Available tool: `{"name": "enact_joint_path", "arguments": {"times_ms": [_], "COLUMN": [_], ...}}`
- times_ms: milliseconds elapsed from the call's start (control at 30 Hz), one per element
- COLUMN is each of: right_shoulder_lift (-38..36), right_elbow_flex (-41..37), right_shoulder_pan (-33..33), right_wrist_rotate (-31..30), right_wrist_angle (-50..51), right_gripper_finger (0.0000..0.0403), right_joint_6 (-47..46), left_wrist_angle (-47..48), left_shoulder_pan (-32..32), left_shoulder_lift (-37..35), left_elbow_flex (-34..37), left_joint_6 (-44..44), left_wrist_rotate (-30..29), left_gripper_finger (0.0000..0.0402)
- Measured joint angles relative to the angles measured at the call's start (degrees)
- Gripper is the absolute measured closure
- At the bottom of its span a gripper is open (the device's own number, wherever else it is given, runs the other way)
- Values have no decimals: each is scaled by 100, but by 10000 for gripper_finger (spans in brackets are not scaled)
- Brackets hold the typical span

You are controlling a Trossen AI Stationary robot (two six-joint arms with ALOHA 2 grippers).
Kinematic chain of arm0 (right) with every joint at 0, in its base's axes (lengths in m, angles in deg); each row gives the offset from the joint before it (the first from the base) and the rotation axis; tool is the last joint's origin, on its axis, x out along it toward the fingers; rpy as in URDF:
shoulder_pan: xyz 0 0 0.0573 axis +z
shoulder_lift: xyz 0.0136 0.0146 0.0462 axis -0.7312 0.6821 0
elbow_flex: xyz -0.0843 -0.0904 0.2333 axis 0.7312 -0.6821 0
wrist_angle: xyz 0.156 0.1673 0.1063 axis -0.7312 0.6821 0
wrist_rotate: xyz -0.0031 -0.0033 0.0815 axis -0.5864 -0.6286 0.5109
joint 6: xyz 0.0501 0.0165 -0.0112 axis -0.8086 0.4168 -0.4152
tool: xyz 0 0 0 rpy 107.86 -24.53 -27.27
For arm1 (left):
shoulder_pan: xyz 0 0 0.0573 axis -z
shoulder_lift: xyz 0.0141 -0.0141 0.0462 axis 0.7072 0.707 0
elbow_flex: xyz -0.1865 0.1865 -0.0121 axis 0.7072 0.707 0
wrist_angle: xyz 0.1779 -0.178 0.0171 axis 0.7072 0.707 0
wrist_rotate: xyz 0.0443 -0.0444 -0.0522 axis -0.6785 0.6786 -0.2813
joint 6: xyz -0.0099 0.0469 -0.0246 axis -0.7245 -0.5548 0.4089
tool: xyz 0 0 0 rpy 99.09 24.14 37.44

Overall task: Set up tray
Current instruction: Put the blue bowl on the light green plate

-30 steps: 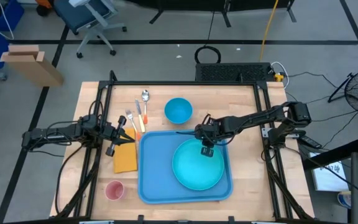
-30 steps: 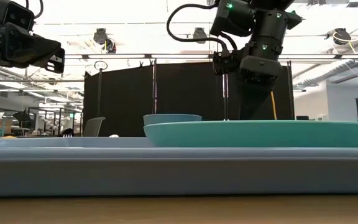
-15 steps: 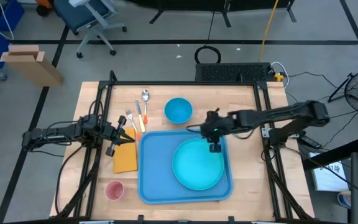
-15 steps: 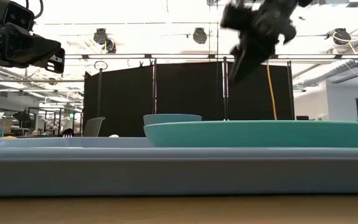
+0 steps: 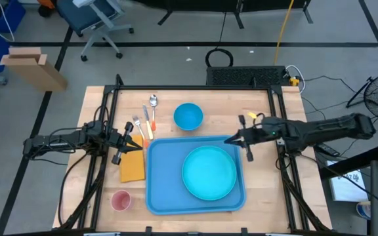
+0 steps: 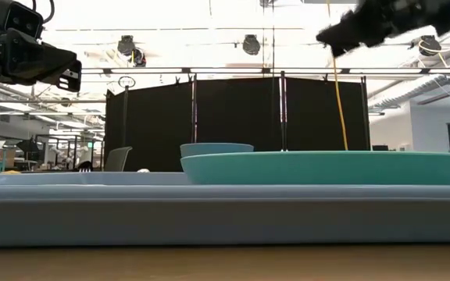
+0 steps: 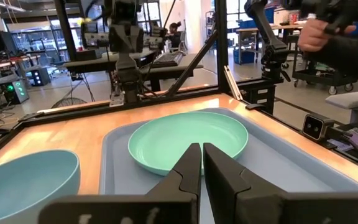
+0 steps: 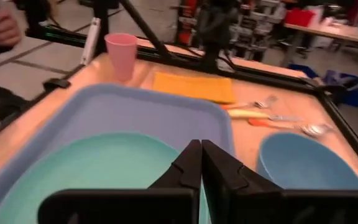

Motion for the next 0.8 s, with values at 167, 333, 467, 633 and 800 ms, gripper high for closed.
{"name": "enact_joint_path", "arguments": {"times_ms": [167, 333, 467, 633, 800], "right_shoulder_lift": [-712, -1129, -1304, -1441, -1443], "right_elbow_flex": [-978, -1772, -2189, -2385, -2390], "right_shoulder_pan": [0, 0, 0, 0, 0], "right_wrist_rotate": [-20, -19, -24, -19, -16], "right_wrist_angle": [-1018, -1715, -2263, -2475, -2473], "right_gripper_finger": [402, 402, 402, 403, 403], "right_joint_6": [-216, -227, -150, -197, -219], "left_wrist_angle": [0, 2, 0, 0, 0], "left_shoulder_pan": [0, 0, 1, 0, 0], "left_shoulder_lift": [0, 2, 0, 1, 2], "left_elbow_flex": [2, 0, 0, 0, 0], "left_joint_6": [-24, -70, -20, 27, 162], "left_wrist_rotate": [-3, -42, -42, -43, -40], "left_gripper_finger": [380, 380, 380, 380, 380]}}
